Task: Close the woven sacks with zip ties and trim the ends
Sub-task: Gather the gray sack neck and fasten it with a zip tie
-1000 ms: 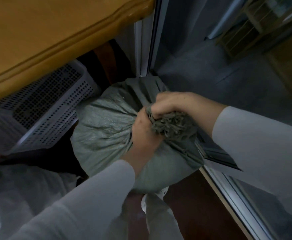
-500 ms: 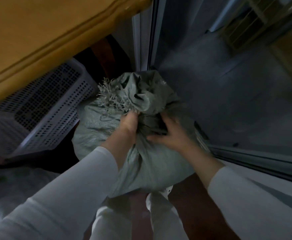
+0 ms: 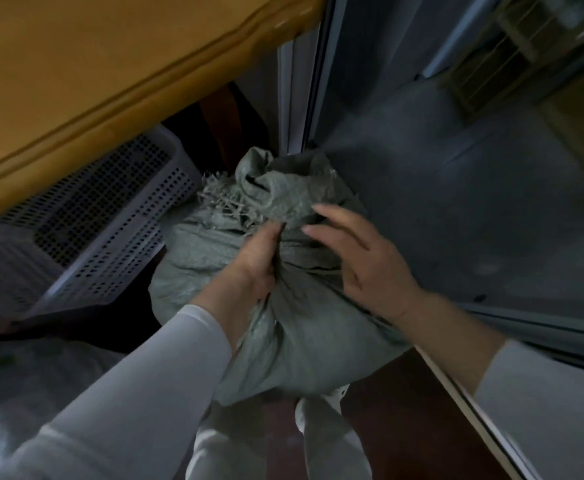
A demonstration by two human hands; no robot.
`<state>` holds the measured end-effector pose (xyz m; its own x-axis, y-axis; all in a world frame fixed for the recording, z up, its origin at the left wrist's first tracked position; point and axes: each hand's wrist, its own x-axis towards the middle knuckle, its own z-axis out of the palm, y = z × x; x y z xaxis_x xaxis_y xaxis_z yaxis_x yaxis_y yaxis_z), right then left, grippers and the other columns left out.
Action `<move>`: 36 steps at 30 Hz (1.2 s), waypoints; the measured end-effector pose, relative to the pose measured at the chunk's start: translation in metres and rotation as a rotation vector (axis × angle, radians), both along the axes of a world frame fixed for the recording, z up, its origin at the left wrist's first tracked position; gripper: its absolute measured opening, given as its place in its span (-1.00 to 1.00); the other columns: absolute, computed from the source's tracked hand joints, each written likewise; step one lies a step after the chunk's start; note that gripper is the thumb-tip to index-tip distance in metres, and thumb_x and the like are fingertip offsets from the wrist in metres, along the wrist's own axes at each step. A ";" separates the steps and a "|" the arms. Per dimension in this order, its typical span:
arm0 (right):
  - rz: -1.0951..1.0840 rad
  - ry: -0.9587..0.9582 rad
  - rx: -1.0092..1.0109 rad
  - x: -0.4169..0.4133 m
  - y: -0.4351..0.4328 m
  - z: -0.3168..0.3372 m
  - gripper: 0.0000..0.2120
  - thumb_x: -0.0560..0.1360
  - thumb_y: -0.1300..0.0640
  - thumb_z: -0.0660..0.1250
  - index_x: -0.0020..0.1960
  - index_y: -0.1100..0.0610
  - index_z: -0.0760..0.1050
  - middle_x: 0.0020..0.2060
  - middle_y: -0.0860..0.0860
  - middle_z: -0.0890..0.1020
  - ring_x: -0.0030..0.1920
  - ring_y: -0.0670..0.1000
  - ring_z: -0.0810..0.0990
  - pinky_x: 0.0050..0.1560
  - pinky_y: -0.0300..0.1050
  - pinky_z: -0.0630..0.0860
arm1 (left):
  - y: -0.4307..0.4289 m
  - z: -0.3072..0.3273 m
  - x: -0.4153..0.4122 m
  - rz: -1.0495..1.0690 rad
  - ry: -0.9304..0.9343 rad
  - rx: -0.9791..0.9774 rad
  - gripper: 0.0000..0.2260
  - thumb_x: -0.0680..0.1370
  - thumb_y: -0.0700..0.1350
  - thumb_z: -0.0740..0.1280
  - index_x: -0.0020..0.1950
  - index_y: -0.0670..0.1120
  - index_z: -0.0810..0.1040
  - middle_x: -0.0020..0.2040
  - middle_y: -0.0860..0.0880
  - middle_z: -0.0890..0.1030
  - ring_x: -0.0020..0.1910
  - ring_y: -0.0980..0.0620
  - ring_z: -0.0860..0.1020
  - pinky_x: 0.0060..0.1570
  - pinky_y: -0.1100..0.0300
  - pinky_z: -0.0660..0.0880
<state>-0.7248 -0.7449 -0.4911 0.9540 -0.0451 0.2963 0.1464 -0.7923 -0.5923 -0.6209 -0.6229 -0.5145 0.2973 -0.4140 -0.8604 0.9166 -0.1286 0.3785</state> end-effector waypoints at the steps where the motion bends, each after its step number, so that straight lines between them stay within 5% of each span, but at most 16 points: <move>1: 0.174 -0.032 -0.230 0.009 -0.011 0.001 -0.56 0.52 0.36 0.07 0.36 0.10 0.34 0.36 0.15 0.42 0.39 0.09 0.35 0.39 -0.08 0.30 | 0.002 0.000 -0.001 -0.028 0.002 -0.019 -0.61 0.52 0.03 0.23 0.23 -0.17 0.53 0.11 -0.22 0.62 0.06 -0.14 0.61 0.04 0.03 0.57; 4: 0.439 -0.082 -0.944 0.055 -0.036 -0.005 -0.49 0.58 0.28 0.00 0.49 0.00 0.08 0.45 0.01 0.30 0.45 0.09 0.27 0.44 0.18 0.03 | 0.006 -0.003 -0.002 -0.152 -0.073 -0.056 -0.55 0.40 -0.07 0.46 0.24 -0.20 0.53 0.12 -0.22 0.62 0.08 -0.15 0.62 0.11 -0.07 0.54; 8: 0.581 0.144 -1.252 0.116 -0.021 0.010 -0.14 0.40 0.29 0.33 0.52 -0.06 -0.07 0.51 -0.01 0.15 0.51 0.15 0.09 0.34 0.44 -0.08 | 0.009 -0.006 -0.002 -0.308 -0.191 0.058 -0.56 0.18 -0.27 0.56 0.05 -0.21 0.64 -0.01 -0.19 0.68 -0.03 -0.15 0.65 0.07 -0.14 0.55; 9: 0.659 0.275 -1.215 0.125 -0.013 0.014 -0.19 0.41 0.26 0.33 0.50 -0.06 -0.01 0.48 0.02 0.23 0.49 0.17 0.14 0.33 0.47 -0.03 | 0.010 -0.008 -0.003 -0.326 -0.222 0.099 -0.57 0.16 -0.28 0.55 0.02 -0.21 0.64 -0.04 -0.18 0.68 -0.05 -0.15 0.65 0.04 -0.15 0.56; 11: 0.706 0.545 -1.117 0.128 -0.005 0.020 -0.48 0.43 0.19 0.28 0.35 0.02 0.24 0.18 0.07 0.52 0.22 0.16 0.48 0.10 0.22 0.47 | 0.009 -0.010 -0.006 -0.325 -0.304 0.151 -0.66 0.22 -0.35 0.51 -0.04 -0.21 0.63 -0.05 -0.17 0.67 -0.06 -0.13 0.63 0.04 -0.07 0.58; 13: 0.593 0.684 -1.023 0.121 -0.002 0.027 -0.74 0.44 0.15 0.23 0.13 0.07 0.39 -0.14 0.01 0.53 -0.09 0.10 0.53 -0.35 -0.15 0.35 | 0.006 -0.011 -0.009 -0.336 -0.424 0.185 -0.68 0.29 -0.40 0.48 0.02 -0.21 0.60 -0.03 -0.13 0.63 -0.02 -0.07 0.60 0.06 0.07 0.56; 15: 0.460 0.849 -1.013 0.117 0.001 0.035 -0.79 0.46 0.14 0.21 0.08 0.05 0.47 -0.19 -0.01 0.46 -0.09 0.06 0.51 -0.22 -0.14 0.38 | 0.006 -0.012 -0.016 -0.342 -0.610 0.271 -0.51 0.29 -0.32 0.52 0.19 -0.19 0.51 0.07 -0.10 0.61 0.08 -0.02 0.56 0.11 0.16 0.50; 17: 0.387 0.964 -1.095 0.119 0.008 0.043 -0.76 0.49 0.14 0.20 0.14 0.05 0.48 -0.07 0.02 0.52 0.08 0.06 0.50 0.14 -0.02 0.36 | 0.003 -0.006 -0.035 -0.252 -0.771 0.361 -0.36 0.28 -0.24 0.54 0.31 -0.14 0.39 0.14 -0.04 0.57 0.13 0.01 0.54 0.08 0.27 0.46; 19: 0.369 0.956 -1.093 0.127 0.026 0.055 -0.74 0.53 0.15 0.18 0.20 0.07 0.47 0.16 0.05 0.54 0.25 0.08 0.45 0.27 0.03 0.29 | -0.008 0.012 -0.052 -0.056 -0.773 0.333 -0.33 0.31 -0.31 0.50 0.35 -0.14 0.30 0.06 0.07 0.52 0.04 0.10 0.54 -0.08 0.47 0.42; 21: 0.378 0.809 -1.003 0.132 0.046 0.066 -0.77 0.53 0.18 0.18 0.14 0.07 0.50 0.11 0.03 0.56 0.20 0.11 0.50 0.04 0.01 0.41 | -0.018 0.021 -0.053 0.206 -0.721 0.274 -0.38 0.30 -0.42 0.47 0.29 -0.24 0.31 0.00 0.08 0.50 -0.09 0.18 0.52 -0.16 0.55 0.44; 25: 0.276 0.662 -0.713 0.128 0.045 0.068 -0.91 0.40 0.16 0.28 -0.09 0.06 0.45 -0.29 -0.05 0.43 -0.11 0.08 0.50 -0.25 -0.07 0.36 | -0.021 0.014 -0.027 0.503 -0.523 0.269 -0.56 0.29 -0.41 0.44 0.15 -0.33 0.48 0.16 -0.26 0.56 0.09 -0.01 0.52 0.21 0.05 0.47; 27: 0.090 0.750 -0.141 0.122 0.026 0.057 -0.62 0.33 0.21 0.37 0.14 0.05 0.45 -0.05 -0.01 0.53 0.05 0.07 0.54 -0.10 -0.06 0.50 | -0.010 0.006 -0.021 0.533 -0.323 0.264 -0.68 0.36 -0.33 0.44 0.08 -0.24 0.50 0.15 -0.23 0.57 0.10 -0.06 0.54 0.20 -0.06 0.48; 29: -0.075 0.777 0.579 0.104 0.010 0.044 -0.18 0.29 0.33 0.45 0.44 0.05 0.18 0.30 0.02 0.38 0.29 0.03 0.42 0.15 -0.15 0.45 | 0.003 -0.001 -0.018 0.532 -0.076 0.221 -0.49 0.24 -0.09 0.56 0.08 -0.19 0.46 0.06 -0.20 0.60 0.04 -0.11 0.60 0.10 -0.09 0.54; 30: -0.058 0.815 0.644 0.091 0.005 0.034 -0.03 0.27 0.34 0.47 0.51 0.04 0.00 0.39 0.01 0.27 0.35 0.00 0.34 0.21 -0.22 0.37 | 0.010 -0.004 -0.018 0.506 -0.002 0.169 -0.25 0.08 0.01 0.61 0.18 -0.19 0.46 0.06 -0.19 0.62 0.03 -0.13 0.62 0.05 -0.11 0.56; 32: 0.116 1.016 0.321 0.068 0.008 0.012 0.15 0.23 0.19 0.55 0.52 0.03 -0.19 0.40 -0.03 0.19 0.37 -0.06 0.24 0.27 -0.33 0.23 | 0.017 -0.017 -0.018 0.405 0.062 0.107 -0.04 -0.07 0.09 0.62 0.29 -0.14 0.46 0.12 -0.19 0.62 0.04 -0.17 0.63 0.01 -0.15 0.57; 36: 0.037 0.925 0.068 0.040 0.030 -0.024 0.33 0.03 -0.19 0.60 0.52 0.09 -0.17 0.49 0.04 0.06 0.49 0.06 0.03 0.49 -0.03 0.08 | 0.023 -0.027 -0.012 0.381 0.074 0.093 -0.16 0.05 0.06 0.54 0.29 -0.13 0.46 0.14 -0.22 0.61 0.05 -0.21 0.62 -0.08 -0.09 0.58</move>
<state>-0.6849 -0.7153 -0.5148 0.8104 0.0010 -0.5859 -0.3829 -0.7560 -0.5309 -0.6326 -0.5997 -0.5418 0.3504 -0.2053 -0.9138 0.9296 0.1955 0.3125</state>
